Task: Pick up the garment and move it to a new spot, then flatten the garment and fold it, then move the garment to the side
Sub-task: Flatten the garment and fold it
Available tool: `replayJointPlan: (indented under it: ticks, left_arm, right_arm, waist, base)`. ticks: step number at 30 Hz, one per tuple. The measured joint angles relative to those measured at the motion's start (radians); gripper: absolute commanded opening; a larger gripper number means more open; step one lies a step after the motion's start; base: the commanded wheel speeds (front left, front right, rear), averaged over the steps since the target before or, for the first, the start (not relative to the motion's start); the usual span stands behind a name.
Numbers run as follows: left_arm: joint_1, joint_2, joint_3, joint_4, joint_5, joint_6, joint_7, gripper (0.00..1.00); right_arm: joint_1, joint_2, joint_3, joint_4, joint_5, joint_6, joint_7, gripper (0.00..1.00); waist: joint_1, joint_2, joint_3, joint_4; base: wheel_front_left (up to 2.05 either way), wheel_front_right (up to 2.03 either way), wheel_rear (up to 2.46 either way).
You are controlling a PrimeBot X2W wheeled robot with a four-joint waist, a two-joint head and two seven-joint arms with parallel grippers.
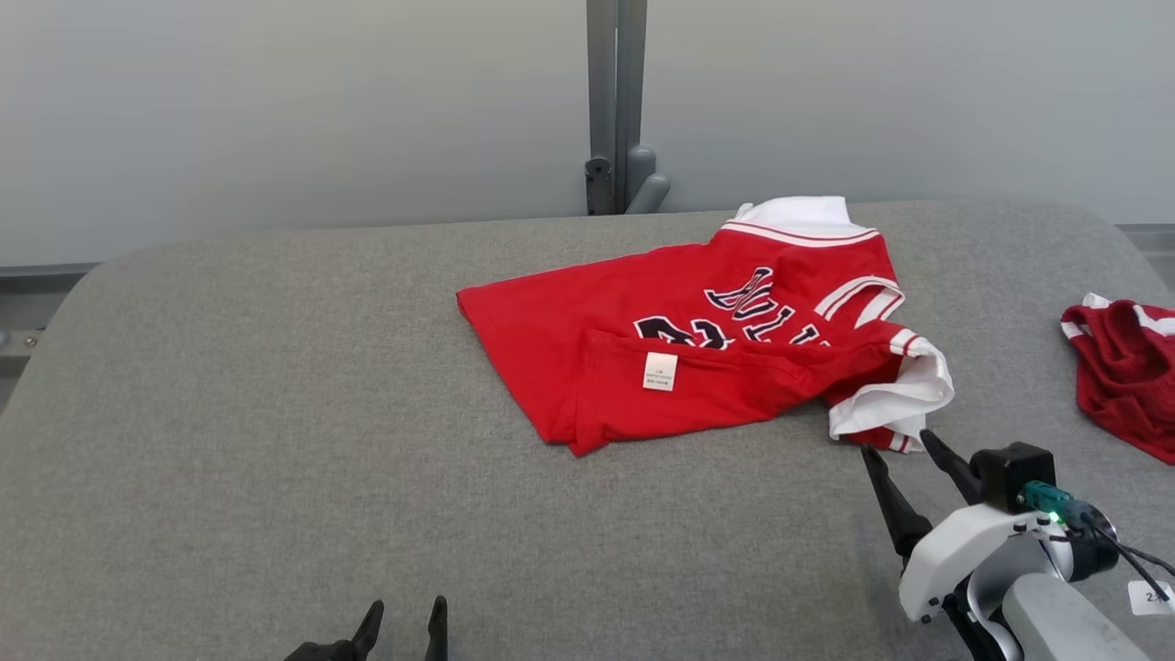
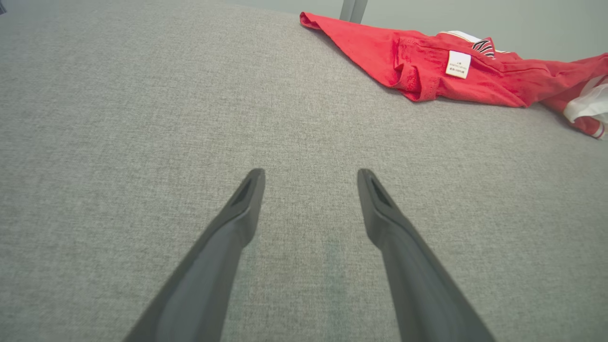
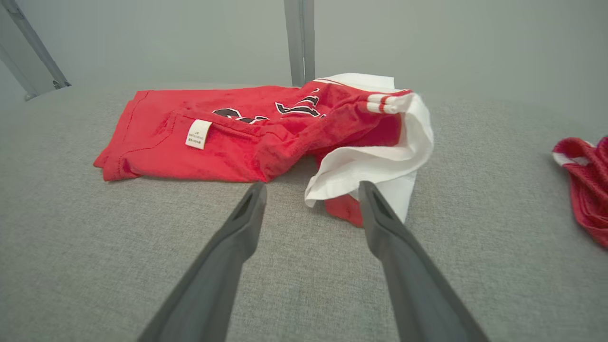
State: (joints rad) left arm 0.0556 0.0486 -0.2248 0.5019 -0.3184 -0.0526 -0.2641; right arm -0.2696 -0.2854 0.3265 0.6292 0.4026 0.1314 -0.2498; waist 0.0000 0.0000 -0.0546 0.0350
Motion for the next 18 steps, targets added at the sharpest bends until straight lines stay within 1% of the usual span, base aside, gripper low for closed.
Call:
replayJointPlan:
  ticks: [9, 18]
  left_arm:
    - [0.018, 0.000, 0.007, 0.000, 0.007, -0.002, 0.000, 1.00]
    - [0.026, 0.000, -0.003, -0.017, 0.011, -0.002, 0.000, 1.00]
  right_arm:
    - [0.088, 0.035, -0.070, 0.058, 0.000, 0.000, -0.011, 1.00]
    - [0.118, 0.064, -0.155, 0.044, -0.039, 0.000, -0.013, 1.00]
  waist:
    - [0.0000, 0.0000, -0.036, -0.027]
    - [0.0000, 0.0000, 0.005, -0.026]
  base:
    - [0.00, 0.00, 0.00]
    - [0.00, 0.00, 0.00]
